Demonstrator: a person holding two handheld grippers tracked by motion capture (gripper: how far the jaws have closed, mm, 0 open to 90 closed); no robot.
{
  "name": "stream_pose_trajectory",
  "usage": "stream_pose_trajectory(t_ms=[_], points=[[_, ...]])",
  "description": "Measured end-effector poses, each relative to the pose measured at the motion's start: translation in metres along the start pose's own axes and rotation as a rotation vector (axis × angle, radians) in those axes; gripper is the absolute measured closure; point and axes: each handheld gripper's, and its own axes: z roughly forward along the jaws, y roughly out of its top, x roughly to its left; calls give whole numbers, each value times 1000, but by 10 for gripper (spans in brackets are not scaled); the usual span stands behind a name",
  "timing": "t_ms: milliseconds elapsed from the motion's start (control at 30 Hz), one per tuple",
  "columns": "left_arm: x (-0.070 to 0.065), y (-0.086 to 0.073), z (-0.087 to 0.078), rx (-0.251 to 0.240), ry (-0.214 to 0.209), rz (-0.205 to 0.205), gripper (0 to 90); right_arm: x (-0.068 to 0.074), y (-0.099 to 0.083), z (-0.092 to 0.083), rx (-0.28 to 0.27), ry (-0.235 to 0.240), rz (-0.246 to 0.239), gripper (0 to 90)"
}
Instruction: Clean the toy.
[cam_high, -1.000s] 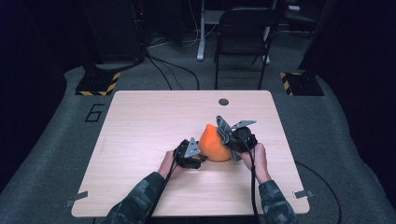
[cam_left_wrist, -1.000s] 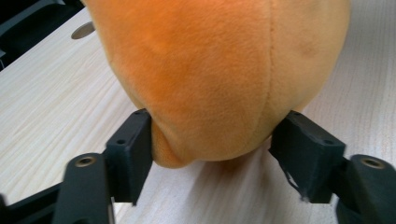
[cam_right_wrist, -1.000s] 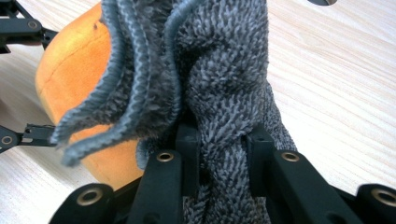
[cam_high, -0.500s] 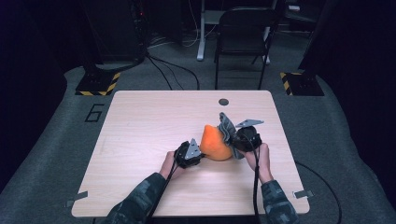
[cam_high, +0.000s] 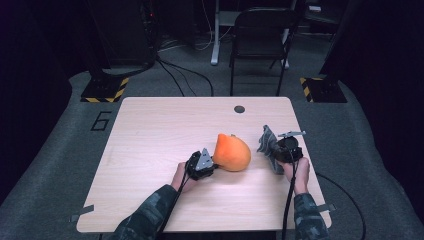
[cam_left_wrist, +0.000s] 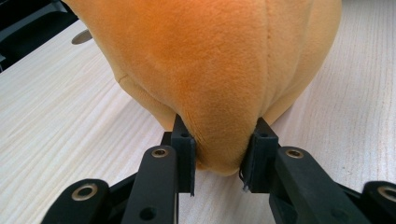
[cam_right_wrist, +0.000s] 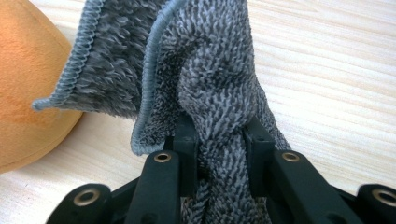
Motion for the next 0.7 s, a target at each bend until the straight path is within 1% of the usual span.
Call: stream_pose_trajectory(t_ms=[33,100,200,233,267,333,400,467,500,567,600,700], points=[[0,0,0,-2,1,8,709,0,0,-1,-2,2,2,717],[0,0,0,-12,1,0,711,-1,0,-1,-4,0,3,716],[1,0,-1,-23,-9,-24,717,-2,0,0,-5,-2,4,715],[2,0,-1,-36,-13,-37,718,-3,-1,0,-3,-5,4,715],[3,1,-2,-34,-20,-37,720,-3,-1,0,4,-1,12,714],[4,2,-3,-50,-28,-67,722,-4,-1,1,3,-8,7,714],[5,5,-4,-57,-40,-82,723,-5,-1,0,3,-8,17,714],[4,8,-7,-65,-62,-109,723,-7,-1,-1,-1,-9,16,714],[4,10,-9,-66,-66,-112,723,-6,-1,-2,4,-12,30,714],[2,16,-12,-71,-68,-105,722,-7,-1,-2,-3,-12,23,714],[1,17,-14,-74,-73,-111,723,-8,-1,-3,-3,-13,24,714],[0,24,-19,-82,-85,-148,722,-8,-1,-3,-5,-14,22,714]])
